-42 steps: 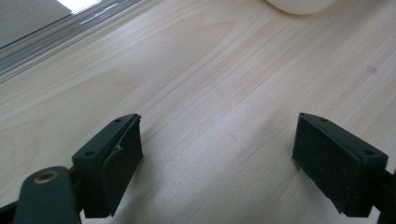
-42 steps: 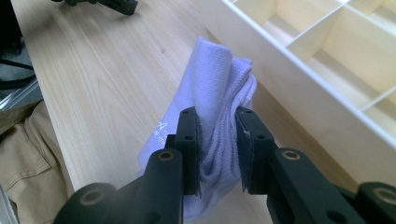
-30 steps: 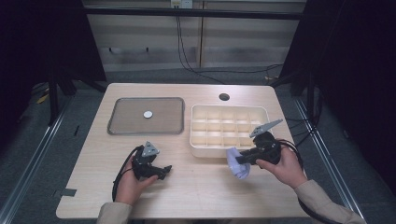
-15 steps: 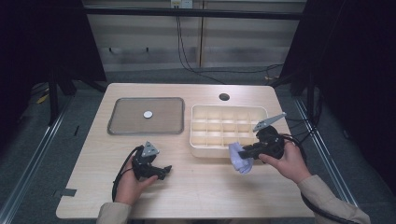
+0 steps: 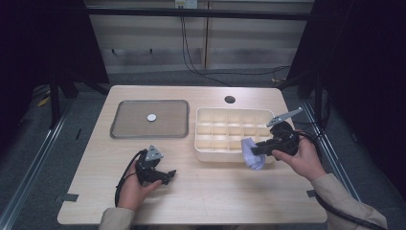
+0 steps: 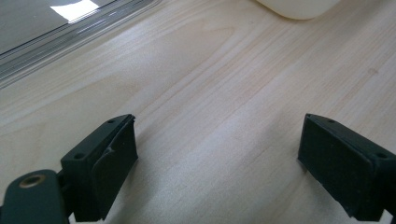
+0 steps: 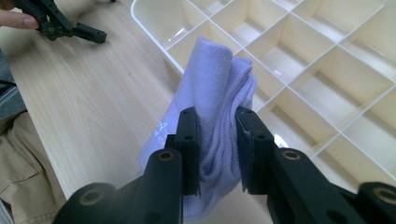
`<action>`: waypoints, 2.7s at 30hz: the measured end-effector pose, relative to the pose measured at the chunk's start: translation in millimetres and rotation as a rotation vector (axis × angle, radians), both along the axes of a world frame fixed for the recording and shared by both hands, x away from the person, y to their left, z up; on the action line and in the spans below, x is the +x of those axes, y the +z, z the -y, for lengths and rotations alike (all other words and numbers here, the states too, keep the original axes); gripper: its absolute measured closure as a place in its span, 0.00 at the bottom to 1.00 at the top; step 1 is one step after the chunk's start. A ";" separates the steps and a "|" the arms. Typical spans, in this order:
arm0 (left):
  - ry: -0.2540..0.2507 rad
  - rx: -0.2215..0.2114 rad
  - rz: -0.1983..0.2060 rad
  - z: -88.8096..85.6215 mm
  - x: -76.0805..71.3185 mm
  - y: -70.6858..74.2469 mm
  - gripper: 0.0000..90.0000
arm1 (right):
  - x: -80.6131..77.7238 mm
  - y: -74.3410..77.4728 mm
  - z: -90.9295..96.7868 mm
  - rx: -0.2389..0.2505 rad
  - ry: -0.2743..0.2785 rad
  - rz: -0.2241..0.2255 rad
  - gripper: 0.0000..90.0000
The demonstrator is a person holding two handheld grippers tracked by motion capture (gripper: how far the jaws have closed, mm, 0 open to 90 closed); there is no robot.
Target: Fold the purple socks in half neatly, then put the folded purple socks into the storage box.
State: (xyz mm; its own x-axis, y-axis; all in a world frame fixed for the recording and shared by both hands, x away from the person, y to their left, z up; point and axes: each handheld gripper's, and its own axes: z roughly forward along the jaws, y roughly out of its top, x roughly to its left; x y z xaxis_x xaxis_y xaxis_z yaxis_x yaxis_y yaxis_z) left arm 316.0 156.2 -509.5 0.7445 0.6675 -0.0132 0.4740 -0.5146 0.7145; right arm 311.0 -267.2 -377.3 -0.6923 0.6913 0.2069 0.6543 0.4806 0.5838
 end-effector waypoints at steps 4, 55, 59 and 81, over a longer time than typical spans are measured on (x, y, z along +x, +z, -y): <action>0.000 0.000 0.000 0.0 0.0 0.0 0.12 | 5.3 1.8 7.0 -0.008 -0.027 0.004 0.81; 0.003 -0.002 -0.003 1.6 0.9 -0.3 0.11 | 42.9 -12.5 56.6 -0.077 -0.212 -0.015 0.80; 0.003 -0.002 -0.003 1.6 1.0 -0.3 0.11 | 45.2 -17.3 56.2 -0.090 -0.214 -0.029 0.80; 0.003 -0.002 -0.002 1.6 0.8 -0.4 0.11 | 45.8 -34.1 58.5 -0.147 -0.210 -0.061 0.80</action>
